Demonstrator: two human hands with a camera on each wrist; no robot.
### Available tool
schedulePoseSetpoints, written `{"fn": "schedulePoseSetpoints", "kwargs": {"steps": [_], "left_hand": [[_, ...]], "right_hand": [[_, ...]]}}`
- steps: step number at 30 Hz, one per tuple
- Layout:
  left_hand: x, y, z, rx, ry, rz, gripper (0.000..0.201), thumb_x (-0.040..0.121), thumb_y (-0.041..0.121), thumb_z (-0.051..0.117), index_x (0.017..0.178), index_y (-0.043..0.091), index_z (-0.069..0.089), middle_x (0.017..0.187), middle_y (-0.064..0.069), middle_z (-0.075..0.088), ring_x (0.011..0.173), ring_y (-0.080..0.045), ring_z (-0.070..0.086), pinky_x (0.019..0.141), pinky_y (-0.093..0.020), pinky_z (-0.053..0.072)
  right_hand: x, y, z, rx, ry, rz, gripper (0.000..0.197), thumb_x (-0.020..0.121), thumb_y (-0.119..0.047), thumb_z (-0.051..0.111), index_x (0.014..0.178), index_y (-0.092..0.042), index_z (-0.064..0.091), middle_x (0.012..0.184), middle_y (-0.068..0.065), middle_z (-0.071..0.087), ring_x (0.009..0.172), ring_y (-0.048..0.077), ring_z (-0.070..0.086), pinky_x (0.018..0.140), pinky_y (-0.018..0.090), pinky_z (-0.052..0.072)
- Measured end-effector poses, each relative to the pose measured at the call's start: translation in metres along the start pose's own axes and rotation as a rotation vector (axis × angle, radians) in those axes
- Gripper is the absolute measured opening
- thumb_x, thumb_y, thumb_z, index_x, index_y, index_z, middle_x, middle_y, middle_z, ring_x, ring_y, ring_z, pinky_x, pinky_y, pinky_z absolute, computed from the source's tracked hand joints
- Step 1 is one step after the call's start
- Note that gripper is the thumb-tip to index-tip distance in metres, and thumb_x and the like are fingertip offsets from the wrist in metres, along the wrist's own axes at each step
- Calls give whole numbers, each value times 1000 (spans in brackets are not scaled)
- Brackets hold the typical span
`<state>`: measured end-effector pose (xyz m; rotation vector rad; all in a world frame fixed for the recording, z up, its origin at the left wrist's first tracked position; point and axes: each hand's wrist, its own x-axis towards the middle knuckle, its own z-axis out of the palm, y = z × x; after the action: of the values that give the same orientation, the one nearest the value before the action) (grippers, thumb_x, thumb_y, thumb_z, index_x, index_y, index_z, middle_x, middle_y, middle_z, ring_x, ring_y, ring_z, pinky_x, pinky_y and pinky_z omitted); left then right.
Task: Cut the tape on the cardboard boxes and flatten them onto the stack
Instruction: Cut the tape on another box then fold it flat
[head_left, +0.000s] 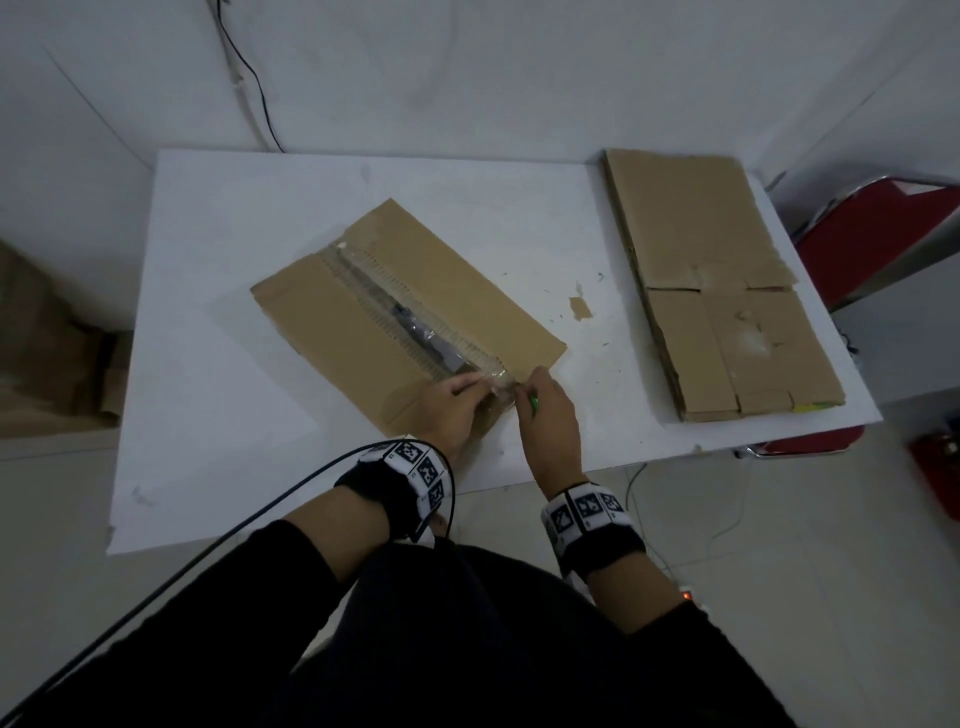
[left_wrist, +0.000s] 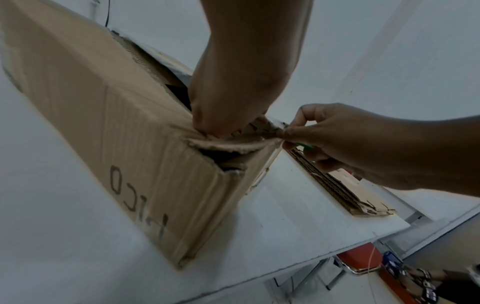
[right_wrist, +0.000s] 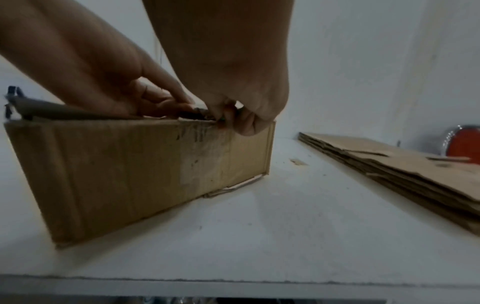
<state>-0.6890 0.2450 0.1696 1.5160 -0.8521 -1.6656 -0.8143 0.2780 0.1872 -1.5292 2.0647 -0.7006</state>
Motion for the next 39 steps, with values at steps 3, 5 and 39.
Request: {"fn": "schedulePoseSetpoints", "kwargs": {"steps": [3,5,39], "left_hand": [[2,5,-1,-15,9,10,20,75,29,75,95,26,74,91,2,75,89,-23,70,89,-47,55],[6,6,-1,-1,35,35,33,74,23,78,106,21,66,95,1,74,88,-19,70,87,-44,56],[20,56,-91,581,464,301,27,86,25,45,97,15,68,94,-15,66,87,-33,62,78,-28,46]], "right_hand": [[-12,9,-10,99,21,19,23,95,-26,58,81,-21,41,74,-4,50,66,6,48,56,23,37],[-27,22,-20,117,44,-14,21,88,-24,66,87,-18,46,80,-4,55,75,4,56,61,22,44],[82,-36,7,16,-236,-448,32,105,-21,39,132,-7,46,122,6,55,110,20,53,95,32,43]]}}
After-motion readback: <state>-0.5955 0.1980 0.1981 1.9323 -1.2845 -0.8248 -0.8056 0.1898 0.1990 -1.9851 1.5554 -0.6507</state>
